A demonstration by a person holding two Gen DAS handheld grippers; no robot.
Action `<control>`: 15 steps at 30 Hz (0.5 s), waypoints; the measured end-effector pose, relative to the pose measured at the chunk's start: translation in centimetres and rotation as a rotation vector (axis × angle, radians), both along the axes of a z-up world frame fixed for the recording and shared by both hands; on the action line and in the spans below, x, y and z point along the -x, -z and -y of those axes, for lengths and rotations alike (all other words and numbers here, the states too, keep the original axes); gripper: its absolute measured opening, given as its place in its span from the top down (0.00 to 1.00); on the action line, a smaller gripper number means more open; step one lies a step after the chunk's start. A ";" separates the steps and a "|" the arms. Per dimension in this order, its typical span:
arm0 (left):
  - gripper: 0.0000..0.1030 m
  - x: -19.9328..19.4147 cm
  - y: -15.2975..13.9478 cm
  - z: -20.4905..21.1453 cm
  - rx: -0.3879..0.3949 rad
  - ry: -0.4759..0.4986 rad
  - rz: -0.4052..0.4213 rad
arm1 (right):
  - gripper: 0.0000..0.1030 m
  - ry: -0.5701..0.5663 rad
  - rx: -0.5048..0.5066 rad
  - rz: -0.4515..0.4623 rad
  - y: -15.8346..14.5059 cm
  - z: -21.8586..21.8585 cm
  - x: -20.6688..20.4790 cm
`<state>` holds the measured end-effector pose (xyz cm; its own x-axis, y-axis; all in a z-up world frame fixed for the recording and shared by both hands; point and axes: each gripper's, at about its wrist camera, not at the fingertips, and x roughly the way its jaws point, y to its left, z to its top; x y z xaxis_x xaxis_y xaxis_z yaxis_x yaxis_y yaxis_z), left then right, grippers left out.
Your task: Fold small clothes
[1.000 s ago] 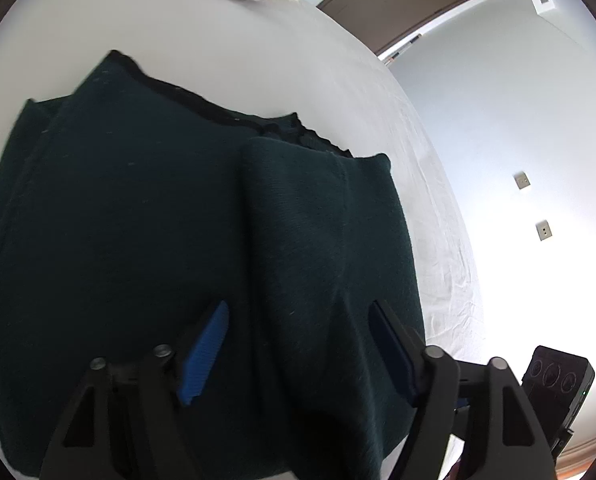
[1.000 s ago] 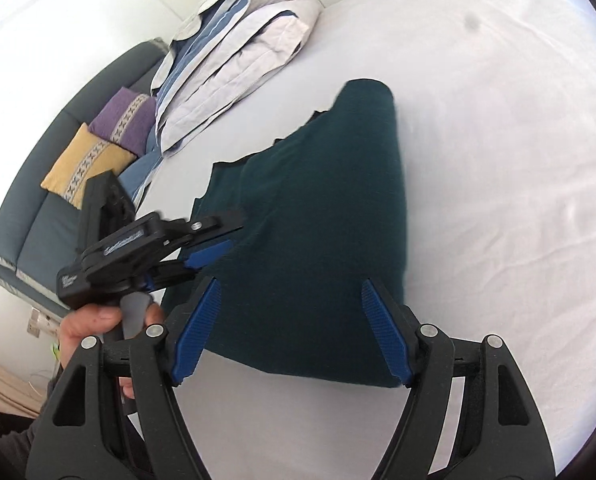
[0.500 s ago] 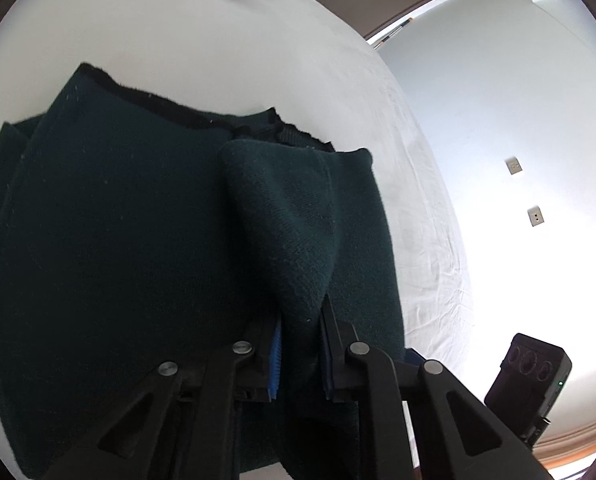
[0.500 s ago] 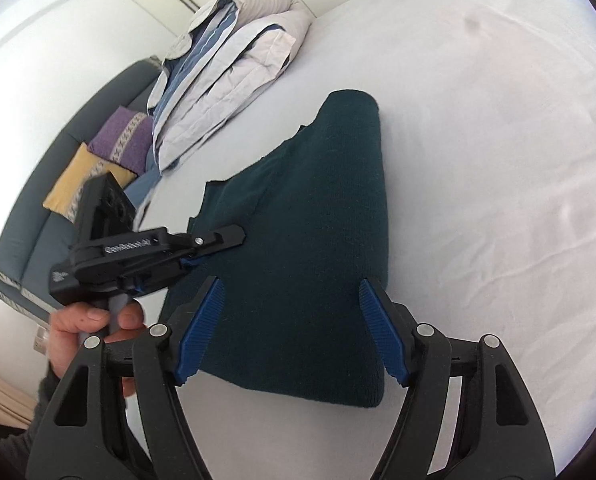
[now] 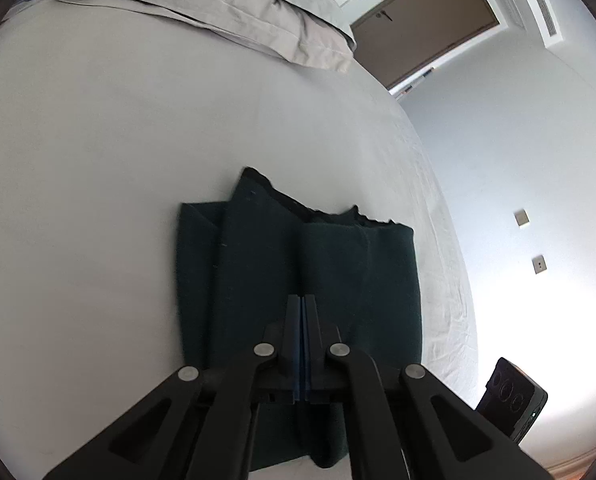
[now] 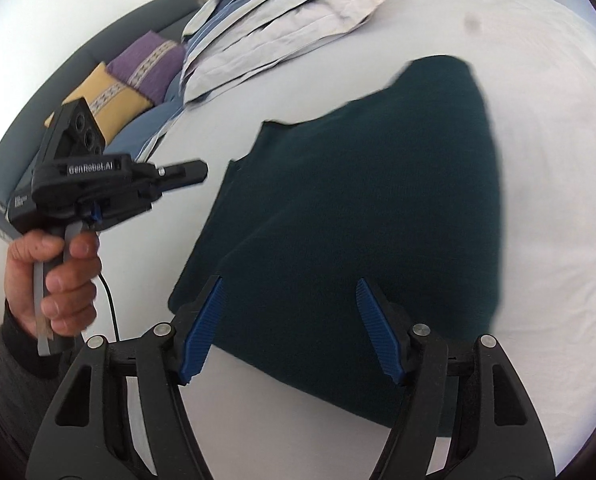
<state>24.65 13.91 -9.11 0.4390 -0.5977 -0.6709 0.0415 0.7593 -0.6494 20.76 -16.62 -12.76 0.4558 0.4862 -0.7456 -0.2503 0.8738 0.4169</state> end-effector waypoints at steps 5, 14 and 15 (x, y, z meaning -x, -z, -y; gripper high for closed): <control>0.78 1.1 0.4 -0.9 -0.042 -0.015 0.025 | 0.42 -0.011 -0.010 0.024 -0.1 -2.4 1.0; 0.41 0.5 3.4 5.9 0.104 0.065 -0.061 | 0.41 0.167 -0.086 -0.004 0.0 5.6 1.6; 0.41 0.3 3.9 6.2 0.116 0.059 -0.079 | 0.43 0.170 -0.085 -0.015 0.5 6.1 1.6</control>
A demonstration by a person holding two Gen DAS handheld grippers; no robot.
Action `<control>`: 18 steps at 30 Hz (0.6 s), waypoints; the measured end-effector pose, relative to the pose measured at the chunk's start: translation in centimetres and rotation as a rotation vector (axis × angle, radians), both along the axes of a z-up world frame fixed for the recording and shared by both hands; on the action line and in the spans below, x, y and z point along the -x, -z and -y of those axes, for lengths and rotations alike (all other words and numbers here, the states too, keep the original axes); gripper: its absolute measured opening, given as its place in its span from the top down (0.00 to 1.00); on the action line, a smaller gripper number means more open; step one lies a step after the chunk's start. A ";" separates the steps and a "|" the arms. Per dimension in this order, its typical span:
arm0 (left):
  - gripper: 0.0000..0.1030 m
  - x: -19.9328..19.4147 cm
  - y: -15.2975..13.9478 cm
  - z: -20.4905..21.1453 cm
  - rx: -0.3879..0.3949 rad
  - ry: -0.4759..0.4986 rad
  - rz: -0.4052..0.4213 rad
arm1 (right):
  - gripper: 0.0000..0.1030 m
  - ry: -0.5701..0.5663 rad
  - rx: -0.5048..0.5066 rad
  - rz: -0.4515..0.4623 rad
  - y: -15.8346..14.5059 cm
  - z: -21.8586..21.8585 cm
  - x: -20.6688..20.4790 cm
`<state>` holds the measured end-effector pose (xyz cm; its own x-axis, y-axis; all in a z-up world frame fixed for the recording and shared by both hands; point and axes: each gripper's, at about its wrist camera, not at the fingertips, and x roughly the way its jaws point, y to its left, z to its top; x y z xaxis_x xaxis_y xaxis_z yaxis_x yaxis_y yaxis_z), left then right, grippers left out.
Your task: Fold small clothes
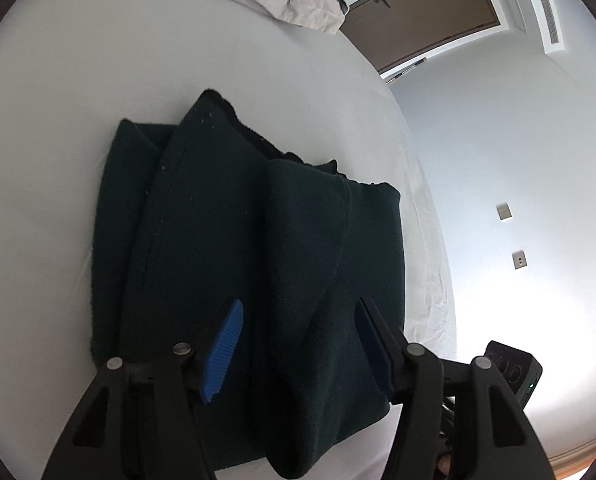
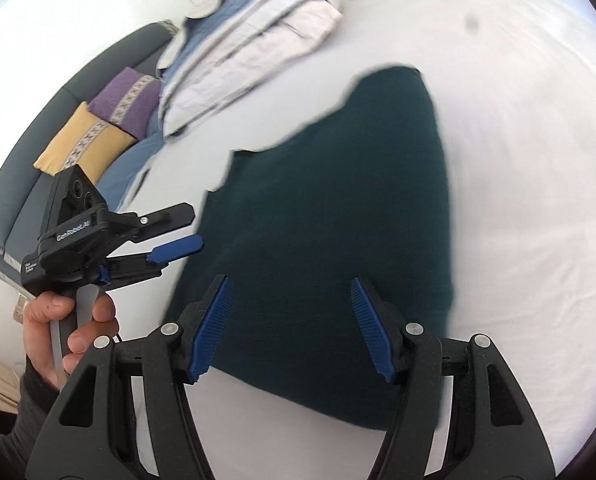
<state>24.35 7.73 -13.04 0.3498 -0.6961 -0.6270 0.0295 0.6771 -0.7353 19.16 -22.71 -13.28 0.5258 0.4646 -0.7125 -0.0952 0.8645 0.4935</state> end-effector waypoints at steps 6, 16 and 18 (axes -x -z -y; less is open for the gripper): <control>0.40 -1.0 0.9 1.3 0.010 0.015 -0.037 | 0.70 0.030 -0.075 -0.035 2.9 3.1 -0.9; 0.58 -2.7 2.1 3.6 0.036 0.062 -0.101 | 0.89 0.033 -0.190 -0.034 5.9 4.6 -1.6; 0.69 -2.4 1.4 4.1 0.035 0.081 -0.084 | 0.89 0.033 -0.190 -0.026 6.0 4.4 -1.6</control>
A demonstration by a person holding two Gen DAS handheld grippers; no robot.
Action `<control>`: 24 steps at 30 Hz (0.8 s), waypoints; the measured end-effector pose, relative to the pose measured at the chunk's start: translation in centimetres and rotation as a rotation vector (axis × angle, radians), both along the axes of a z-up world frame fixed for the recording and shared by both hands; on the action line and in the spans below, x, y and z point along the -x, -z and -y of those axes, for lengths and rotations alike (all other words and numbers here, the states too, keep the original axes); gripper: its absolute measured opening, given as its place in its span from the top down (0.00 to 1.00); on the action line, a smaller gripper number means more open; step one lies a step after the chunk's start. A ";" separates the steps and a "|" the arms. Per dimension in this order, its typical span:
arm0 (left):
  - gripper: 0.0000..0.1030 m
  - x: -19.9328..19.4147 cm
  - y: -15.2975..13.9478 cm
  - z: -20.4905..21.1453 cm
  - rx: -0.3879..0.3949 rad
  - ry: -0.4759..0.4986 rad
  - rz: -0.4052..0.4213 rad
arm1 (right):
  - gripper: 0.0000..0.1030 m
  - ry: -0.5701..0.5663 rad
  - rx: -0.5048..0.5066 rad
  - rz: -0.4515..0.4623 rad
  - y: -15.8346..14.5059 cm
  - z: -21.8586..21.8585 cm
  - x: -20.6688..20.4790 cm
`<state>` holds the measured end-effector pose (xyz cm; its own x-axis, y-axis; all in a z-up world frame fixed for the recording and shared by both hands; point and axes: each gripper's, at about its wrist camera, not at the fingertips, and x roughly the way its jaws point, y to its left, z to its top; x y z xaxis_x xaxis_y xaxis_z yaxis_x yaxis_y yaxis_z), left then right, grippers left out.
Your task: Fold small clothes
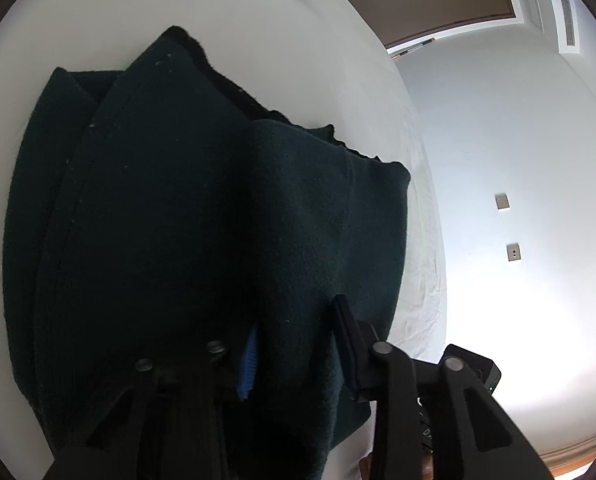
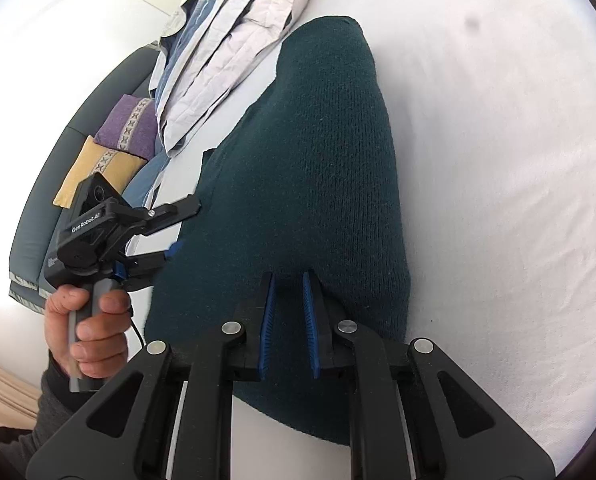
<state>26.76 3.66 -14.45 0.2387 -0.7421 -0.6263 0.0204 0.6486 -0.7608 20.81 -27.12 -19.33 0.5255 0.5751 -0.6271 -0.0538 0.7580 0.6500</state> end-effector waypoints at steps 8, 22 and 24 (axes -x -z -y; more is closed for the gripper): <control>0.73 -0.6 0.8 1.2 -0.047 0.013 0.000 | 0.89 -0.010 0.034 0.007 -0.2 -0.4 0.3; 0.84 0.1 -4.0 -2.6 -0.082 -0.005 0.086 | 0.85 -0.084 0.289 0.023 -5.4 -6.2 -0.7; 0.84 0.2 -5.8 -3.9 -0.128 -0.005 0.131 | 0.85 -0.110 0.288 0.024 -5.9 -7.5 -1.2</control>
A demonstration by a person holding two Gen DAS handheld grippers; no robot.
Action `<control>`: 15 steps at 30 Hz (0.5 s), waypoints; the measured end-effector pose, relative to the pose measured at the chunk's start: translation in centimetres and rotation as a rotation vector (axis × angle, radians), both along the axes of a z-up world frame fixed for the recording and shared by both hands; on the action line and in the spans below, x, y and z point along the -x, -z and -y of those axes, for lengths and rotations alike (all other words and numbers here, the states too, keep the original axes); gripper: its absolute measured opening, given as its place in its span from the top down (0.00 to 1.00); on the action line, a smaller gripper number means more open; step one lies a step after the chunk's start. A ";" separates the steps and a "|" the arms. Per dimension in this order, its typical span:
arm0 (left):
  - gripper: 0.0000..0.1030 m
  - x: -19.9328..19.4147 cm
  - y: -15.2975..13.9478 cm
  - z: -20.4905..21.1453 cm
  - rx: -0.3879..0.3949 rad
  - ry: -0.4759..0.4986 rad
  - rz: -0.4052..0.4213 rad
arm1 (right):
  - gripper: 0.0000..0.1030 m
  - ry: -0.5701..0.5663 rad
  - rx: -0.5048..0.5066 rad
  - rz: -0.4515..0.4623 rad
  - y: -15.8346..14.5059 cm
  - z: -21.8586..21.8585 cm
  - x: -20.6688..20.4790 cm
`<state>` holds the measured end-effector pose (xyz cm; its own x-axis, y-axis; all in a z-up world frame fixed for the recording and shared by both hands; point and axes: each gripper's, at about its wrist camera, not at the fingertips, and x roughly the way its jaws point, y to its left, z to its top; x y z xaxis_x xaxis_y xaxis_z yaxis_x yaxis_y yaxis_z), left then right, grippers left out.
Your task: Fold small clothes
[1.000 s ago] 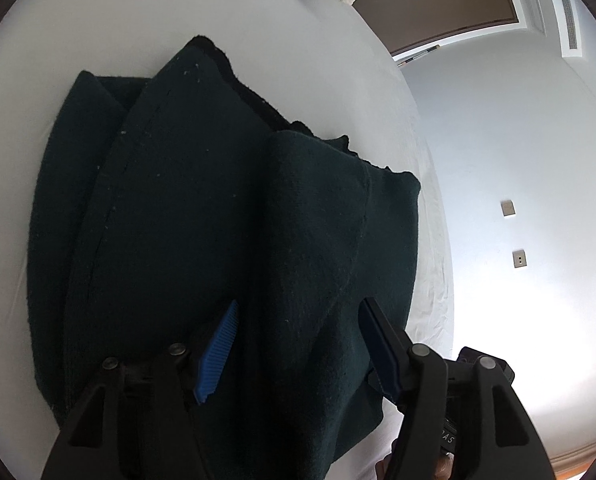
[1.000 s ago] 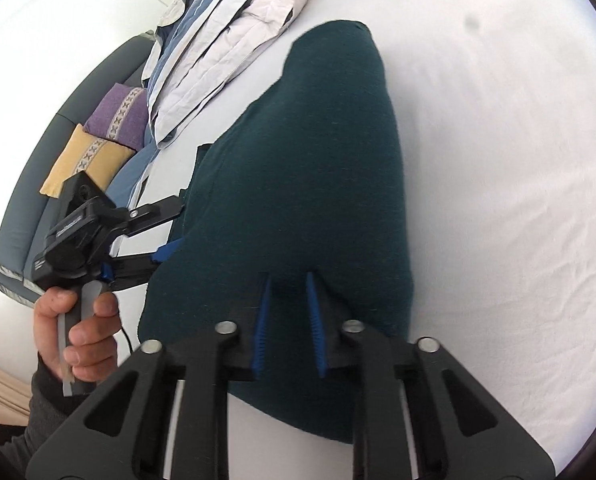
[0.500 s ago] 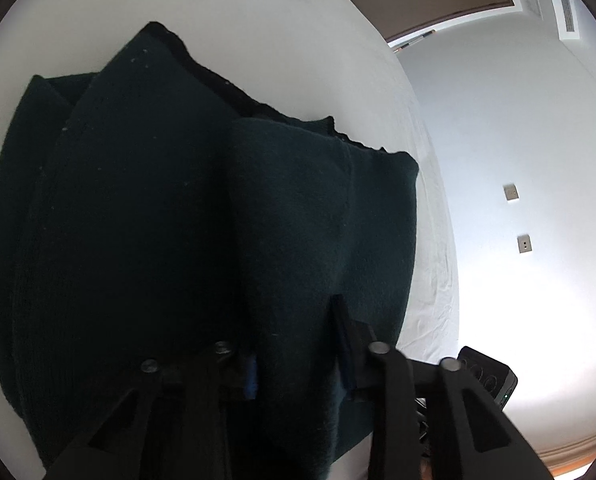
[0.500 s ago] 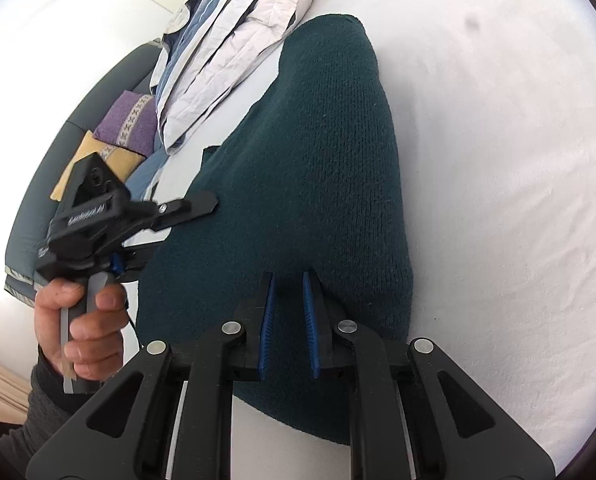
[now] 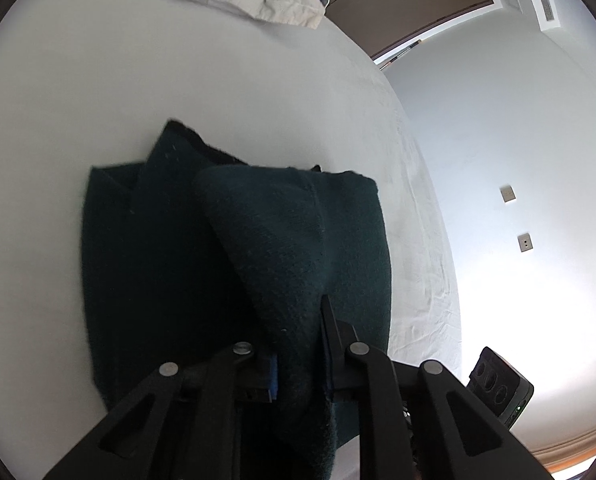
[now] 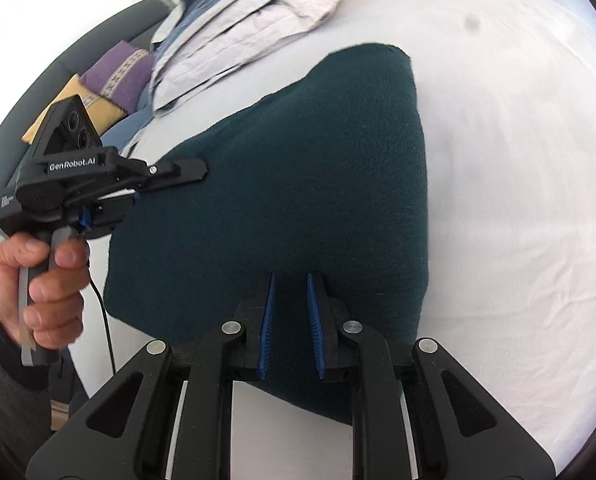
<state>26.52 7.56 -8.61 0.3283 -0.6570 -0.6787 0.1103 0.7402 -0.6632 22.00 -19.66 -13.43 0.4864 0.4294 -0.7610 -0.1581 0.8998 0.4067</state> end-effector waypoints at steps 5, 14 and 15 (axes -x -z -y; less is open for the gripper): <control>0.83 0.2 -2.4 -1.8 -0.159 0.002 0.078 | 0.85 -0.066 0.028 -0.049 0.7 -4.6 -1.6; 0.72 0.0 7.0 -6.0 -0.105 -0.097 -0.058 | 0.85 -0.109 0.055 -0.120 2.8 -7.6 -2.6; 0.70 0.1 6.9 -6.2 -0.094 -0.098 -0.059 | 0.85 -0.111 0.043 -0.126 2.9 -7.4 -2.7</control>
<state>26.42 13.74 -15.53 0.3454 -0.5563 -0.7558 -0.0032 0.8046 -0.5938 24.72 -12.28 -16.29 0.3375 0.4408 -0.8317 -0.2081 0.8967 0.3908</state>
